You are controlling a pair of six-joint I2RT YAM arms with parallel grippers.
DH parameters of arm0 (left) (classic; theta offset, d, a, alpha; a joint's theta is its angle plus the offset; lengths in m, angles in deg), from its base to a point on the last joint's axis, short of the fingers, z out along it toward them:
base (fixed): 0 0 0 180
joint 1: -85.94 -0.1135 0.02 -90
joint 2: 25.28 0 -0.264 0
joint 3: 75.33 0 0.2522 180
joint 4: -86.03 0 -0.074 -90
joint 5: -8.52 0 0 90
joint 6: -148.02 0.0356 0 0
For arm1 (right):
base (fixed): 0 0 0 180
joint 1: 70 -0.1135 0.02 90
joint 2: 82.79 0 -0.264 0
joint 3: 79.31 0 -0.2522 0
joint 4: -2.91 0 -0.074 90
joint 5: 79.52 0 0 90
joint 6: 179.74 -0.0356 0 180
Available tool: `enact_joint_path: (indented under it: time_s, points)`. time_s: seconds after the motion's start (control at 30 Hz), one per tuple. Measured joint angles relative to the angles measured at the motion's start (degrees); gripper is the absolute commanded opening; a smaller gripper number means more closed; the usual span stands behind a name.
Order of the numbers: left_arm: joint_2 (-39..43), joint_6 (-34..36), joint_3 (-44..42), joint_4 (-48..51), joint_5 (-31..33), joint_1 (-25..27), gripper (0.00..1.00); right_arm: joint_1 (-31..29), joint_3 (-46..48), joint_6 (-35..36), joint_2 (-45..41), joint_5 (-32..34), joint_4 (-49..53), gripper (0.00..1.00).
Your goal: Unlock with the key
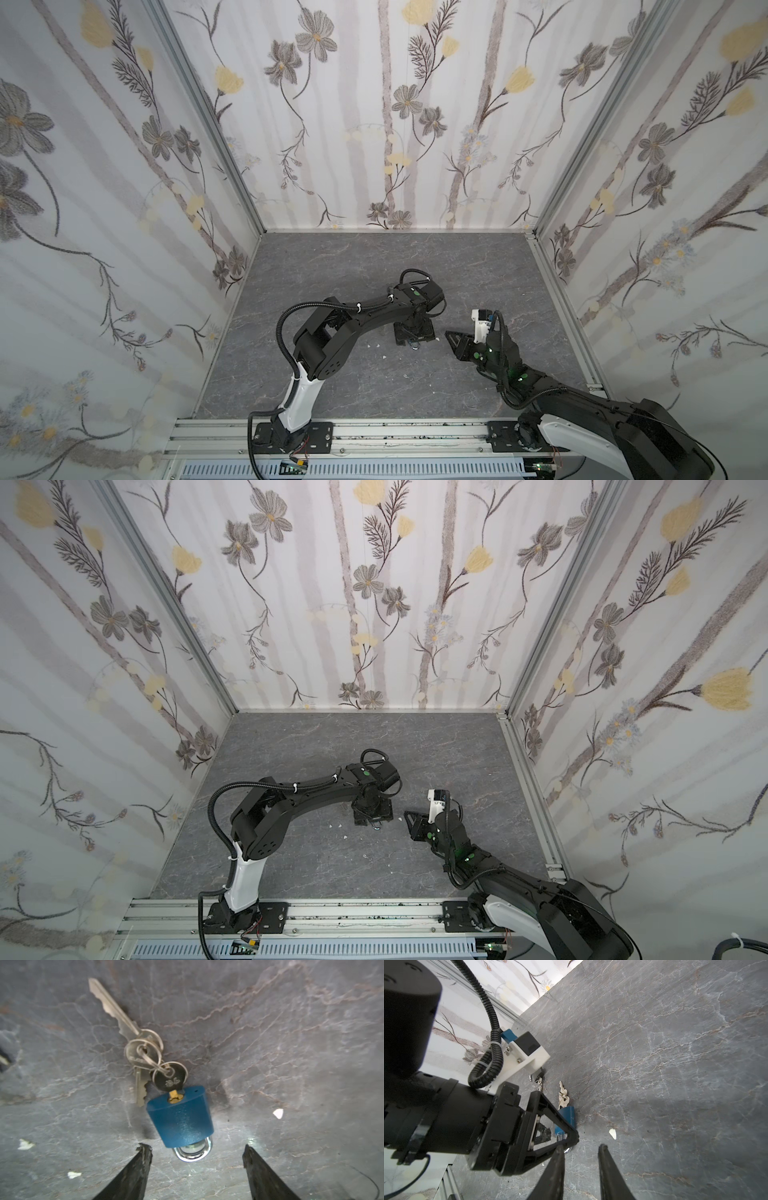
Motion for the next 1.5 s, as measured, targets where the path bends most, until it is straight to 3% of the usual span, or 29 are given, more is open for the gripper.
enact_joint_path:
  time_s: [0.13,0.57,1.1,1.5]
  points:
    - [0.0,1.8,-0.3,2.8,2.8,0.0,0.64,0.2,0.3,0.0,-0.4,0.0,-0.1,0.3]
    - [6.5,4.9,-5.9,7.2,8.1,-0.2,0.64,0.4,0.0,0.0,1.3,-0.5,-1.2,0.26]
    - [24.4,-2.1,-21.8,3.4,11.5,-0.3,0.66,-2.5,-19.3,2.5,33.1,-7.7,-0.7,0.21]
    - [29.1,-4.0,-27.5,0.6,12.5,-3.1,0.67,-7.0,-21.5,0.6,40.4,-13.3,-4.6,0.22]
